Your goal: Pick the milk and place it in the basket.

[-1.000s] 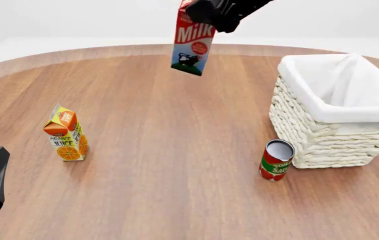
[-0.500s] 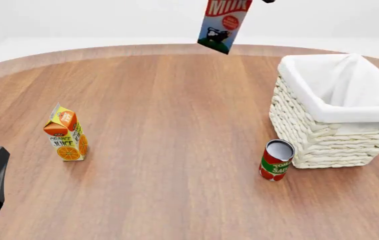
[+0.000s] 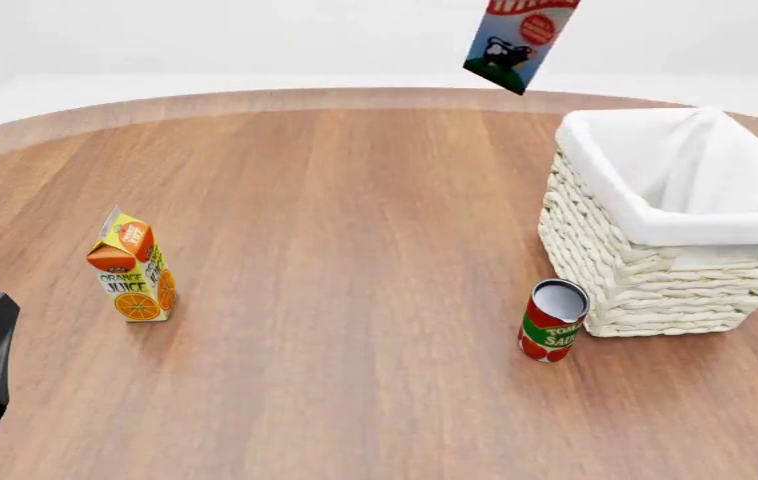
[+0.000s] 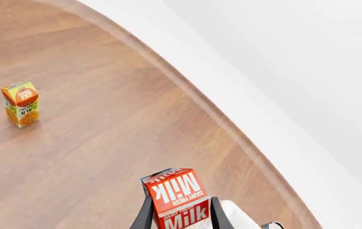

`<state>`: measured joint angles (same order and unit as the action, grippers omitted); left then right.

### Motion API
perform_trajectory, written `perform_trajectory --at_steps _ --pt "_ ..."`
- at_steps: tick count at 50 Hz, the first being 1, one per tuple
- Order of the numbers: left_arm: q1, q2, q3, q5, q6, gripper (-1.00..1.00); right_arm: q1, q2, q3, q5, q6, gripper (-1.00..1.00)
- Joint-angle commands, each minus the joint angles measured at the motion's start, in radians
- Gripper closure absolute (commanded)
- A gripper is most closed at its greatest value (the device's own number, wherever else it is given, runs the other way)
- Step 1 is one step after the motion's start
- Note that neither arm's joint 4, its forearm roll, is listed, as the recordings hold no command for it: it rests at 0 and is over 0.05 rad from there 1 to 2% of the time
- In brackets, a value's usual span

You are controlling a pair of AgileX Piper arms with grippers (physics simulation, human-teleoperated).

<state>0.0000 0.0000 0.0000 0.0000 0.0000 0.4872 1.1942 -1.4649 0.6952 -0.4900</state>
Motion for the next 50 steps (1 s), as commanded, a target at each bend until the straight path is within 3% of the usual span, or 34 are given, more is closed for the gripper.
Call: perform_trajectory --at_steps 1,50 --pt "0.0 0.0 0.0 0.0 0.0 -1.0 -0.061 -0.047 0.016 -0.014 0.03 1.0" --pt "0.0 0.0 0.0 0.0 0.0 -1.0 -0.309 -0.265 0.024 0.131 0.044 1.0"
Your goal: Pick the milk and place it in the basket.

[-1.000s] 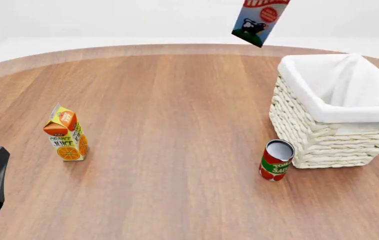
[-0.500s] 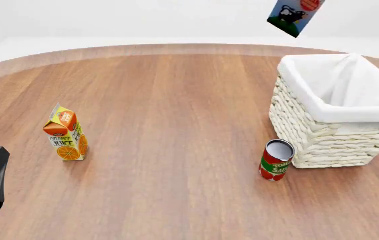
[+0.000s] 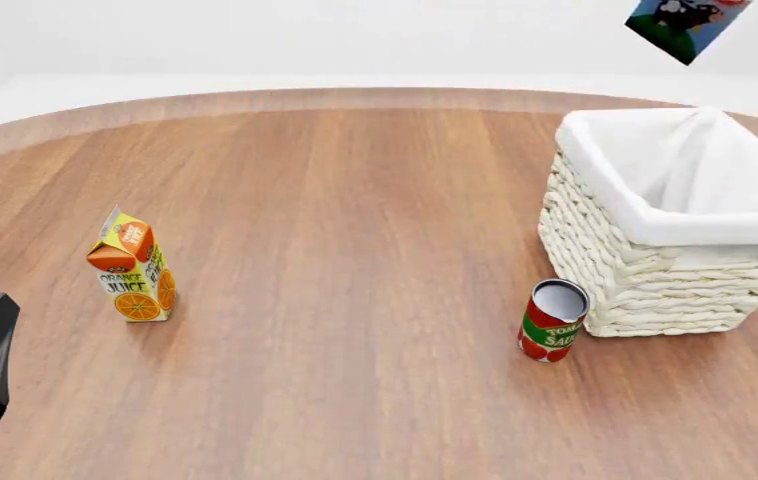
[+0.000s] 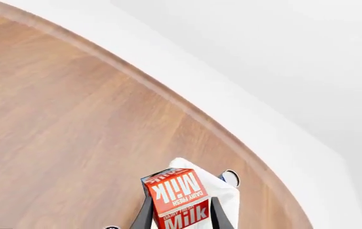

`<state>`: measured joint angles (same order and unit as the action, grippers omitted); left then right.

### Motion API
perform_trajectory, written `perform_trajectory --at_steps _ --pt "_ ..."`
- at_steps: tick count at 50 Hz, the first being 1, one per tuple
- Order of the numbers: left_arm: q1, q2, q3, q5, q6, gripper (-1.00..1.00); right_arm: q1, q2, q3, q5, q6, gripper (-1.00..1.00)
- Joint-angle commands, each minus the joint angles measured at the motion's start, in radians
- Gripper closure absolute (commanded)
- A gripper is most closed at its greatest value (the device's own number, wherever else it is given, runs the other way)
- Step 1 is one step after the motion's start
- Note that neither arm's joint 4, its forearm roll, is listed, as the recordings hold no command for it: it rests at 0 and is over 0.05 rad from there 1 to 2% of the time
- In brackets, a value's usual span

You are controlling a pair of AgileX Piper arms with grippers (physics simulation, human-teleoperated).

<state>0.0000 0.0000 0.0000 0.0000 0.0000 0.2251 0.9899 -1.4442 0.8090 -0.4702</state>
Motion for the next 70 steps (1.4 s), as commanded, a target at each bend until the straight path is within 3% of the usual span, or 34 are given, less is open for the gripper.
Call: perform_trajectory --at_steps 1,25,37,70 --pt "0.0 0.0 0.0 0.0 0.0 -1.0 -0.048 -0.065 0.011 0.015 0.025 1.0" --pt "0.0 0.0 0.0 0.0 0.0 -1.0 -0.11 -0.135 0.1 0.027 0.002 1.0" --pt "0.0 0.0 0.0 0.0 0.0 -1.0 -0.137 -0.146 0.194 -0.019 -0.014 1.0" --pt "0.0 0.0 0.0 0.0 0.0 -1.0 -0.166 -0.118 0.296 -0.092 -0.034 1.0"
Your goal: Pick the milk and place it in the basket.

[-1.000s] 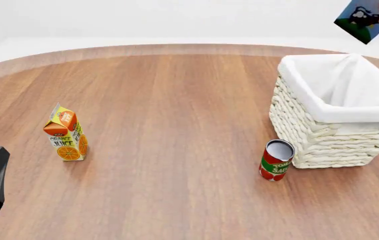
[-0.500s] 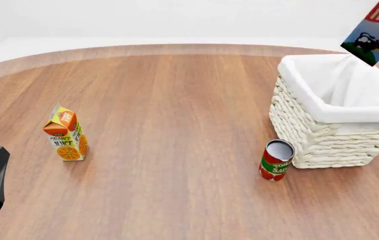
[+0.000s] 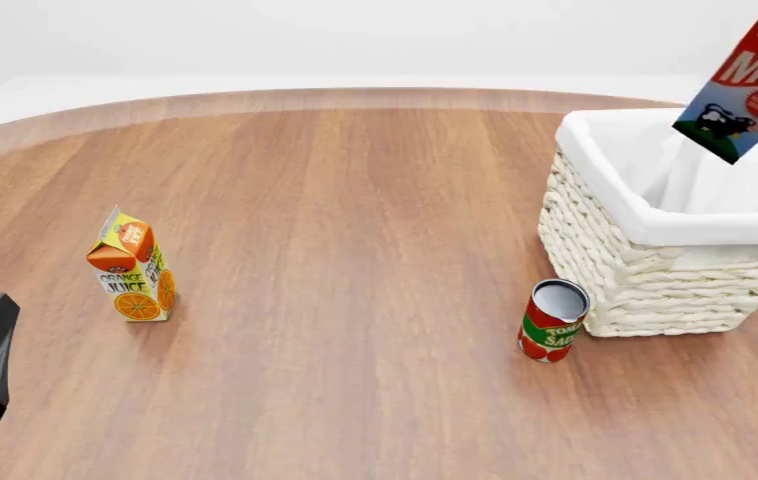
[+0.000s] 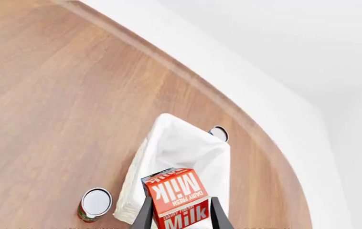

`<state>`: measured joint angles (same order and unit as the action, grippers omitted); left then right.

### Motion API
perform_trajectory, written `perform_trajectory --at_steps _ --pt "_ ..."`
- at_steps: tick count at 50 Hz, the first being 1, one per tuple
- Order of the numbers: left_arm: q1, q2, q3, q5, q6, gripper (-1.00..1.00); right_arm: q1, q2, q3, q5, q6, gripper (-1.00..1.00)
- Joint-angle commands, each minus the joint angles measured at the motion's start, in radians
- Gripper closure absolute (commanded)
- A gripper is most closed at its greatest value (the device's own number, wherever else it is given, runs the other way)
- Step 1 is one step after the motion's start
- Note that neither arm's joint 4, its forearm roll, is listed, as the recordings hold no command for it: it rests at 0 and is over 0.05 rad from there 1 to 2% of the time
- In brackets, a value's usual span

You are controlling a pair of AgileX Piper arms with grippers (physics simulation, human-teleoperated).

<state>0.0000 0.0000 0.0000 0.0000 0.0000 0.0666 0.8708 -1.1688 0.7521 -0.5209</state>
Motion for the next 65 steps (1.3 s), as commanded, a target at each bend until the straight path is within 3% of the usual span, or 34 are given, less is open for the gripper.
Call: perform_trajectory --at_steps 1,21,65 --pt "0.0 0.0 0.0 0.0 0.0 -1.0 -0.008 0.002 0.021 -0.036 0.016 1.0" --pt "0.0 0.0 0.0 0.0 0.0 -1.0 -0.034 0.007 -0.009 -0.025 0.015 1.0" --pt "0.0 0.0 0.0 0.0 0.0 -1.0 -0.059 0.088 0.124 -0.182 0.033 1.0"
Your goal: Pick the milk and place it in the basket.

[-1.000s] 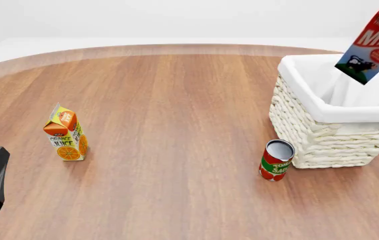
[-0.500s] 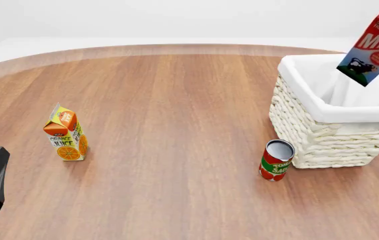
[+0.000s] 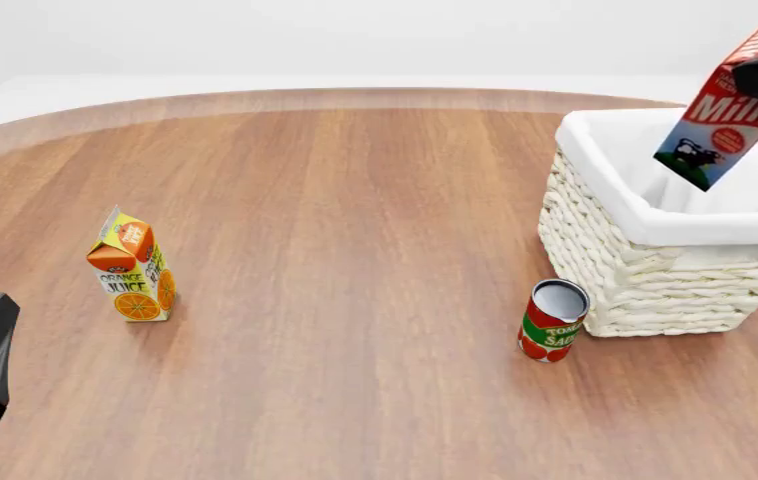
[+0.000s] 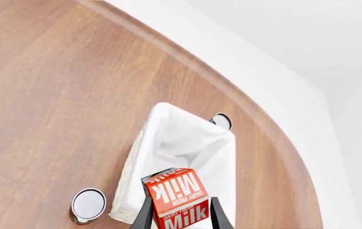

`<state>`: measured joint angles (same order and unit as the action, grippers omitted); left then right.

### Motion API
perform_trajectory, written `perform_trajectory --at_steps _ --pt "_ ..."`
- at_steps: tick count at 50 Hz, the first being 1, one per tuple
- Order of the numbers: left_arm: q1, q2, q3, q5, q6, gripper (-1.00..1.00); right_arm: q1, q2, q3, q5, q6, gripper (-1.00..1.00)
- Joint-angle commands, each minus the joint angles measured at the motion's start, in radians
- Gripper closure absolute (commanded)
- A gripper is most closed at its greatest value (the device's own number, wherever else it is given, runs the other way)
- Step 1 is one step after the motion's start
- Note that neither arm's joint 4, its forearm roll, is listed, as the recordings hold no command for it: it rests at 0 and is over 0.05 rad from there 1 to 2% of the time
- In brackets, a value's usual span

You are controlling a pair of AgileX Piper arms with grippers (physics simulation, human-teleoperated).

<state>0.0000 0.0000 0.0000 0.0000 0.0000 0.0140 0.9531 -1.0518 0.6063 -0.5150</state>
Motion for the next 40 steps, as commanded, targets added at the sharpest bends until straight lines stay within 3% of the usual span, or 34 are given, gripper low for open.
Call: perform_trajectory --at_steps 1,40 --pt "0.0 0.0 0.0 0.0 0.0 -1.0 -0.007 0.006 0.01 -0.038 0.027 1.0" --pt "0.0 0.0 0.0 0.0 0.0 -1.0 -0.041 0.103 0.04 -0.138 0.01 1.0"
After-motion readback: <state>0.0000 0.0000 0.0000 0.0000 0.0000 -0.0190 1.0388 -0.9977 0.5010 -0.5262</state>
